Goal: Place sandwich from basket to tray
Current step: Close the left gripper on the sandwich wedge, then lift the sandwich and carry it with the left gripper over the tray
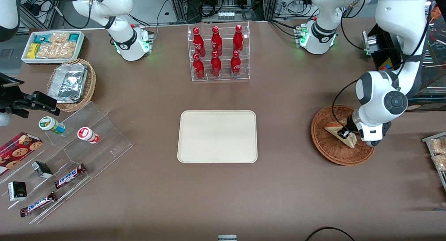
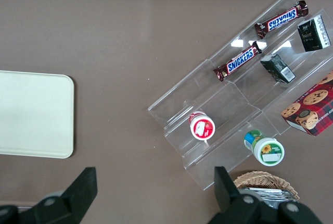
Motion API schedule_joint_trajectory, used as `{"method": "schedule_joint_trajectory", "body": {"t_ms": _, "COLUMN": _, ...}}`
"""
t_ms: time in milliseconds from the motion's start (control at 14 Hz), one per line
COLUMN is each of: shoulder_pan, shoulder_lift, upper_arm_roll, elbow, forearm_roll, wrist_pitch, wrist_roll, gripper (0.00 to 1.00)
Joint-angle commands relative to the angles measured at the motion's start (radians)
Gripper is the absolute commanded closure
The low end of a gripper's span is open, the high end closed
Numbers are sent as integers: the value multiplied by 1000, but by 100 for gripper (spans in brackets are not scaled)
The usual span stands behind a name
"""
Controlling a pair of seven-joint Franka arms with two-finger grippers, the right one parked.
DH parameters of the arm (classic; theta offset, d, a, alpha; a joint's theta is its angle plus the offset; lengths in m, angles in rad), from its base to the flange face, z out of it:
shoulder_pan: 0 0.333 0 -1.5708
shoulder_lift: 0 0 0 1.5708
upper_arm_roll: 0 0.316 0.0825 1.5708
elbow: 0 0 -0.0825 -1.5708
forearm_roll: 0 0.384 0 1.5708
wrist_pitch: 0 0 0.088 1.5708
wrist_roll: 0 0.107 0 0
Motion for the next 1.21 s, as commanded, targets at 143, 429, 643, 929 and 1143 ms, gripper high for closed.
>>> {"method": "schedule_joint_trajectory", "body": {"t_ms": 143, "shoulder_pan": -176, "shoulder_lift": 3, "upper_arm_roll": -6, "elbow": 235, "forearm_roll": 50, "wrist_pitch": -219, "wrist_roll": -4, "gripper": 58}}
{"method": "schedule_joint_trajectory", "body": {"t_ms": 429, "shoulder_pan": -319, "shoulder_lift": 75, "upper_arm_roll": -7, "elbow": 290, "forearm_roll": 38, "wrist_pitch": -136, "wrist_roll": -4, "gripper": 58}}
{"method": "schedule_joint_trajectory", "body": {"t_ms": 643, "shoulder_pan": -437, "shoulder_lift": 175, "upper_arm_roll": -6, "elbow": 359, "forearm_roll": 9, "wrist_pitch": -99, "wrist_roll": -22, "gripper": 58}}
{"method": "schedule_joint_trajectory", "body": {"t_ms": 929, "shoulder_pan": -557, "shoulder_lift": 273, "upper_arm_roll": -7, "elbow": 473, "forearm_roll": 10, "wrist_pitch": -85, "wrist_roll": -7, "gripper": 65}}
{"method": "schedule_joint_trajectory", "body": {"t_ms": 1143, "shoulder_pan": -637, "shoulder_lift": 355, "upper_arm_roll": -7, "elbow": 542, "forearm_roll": 13, "wrist_pitch": -84, "wrist_roll": -13, "gripper": 63}}
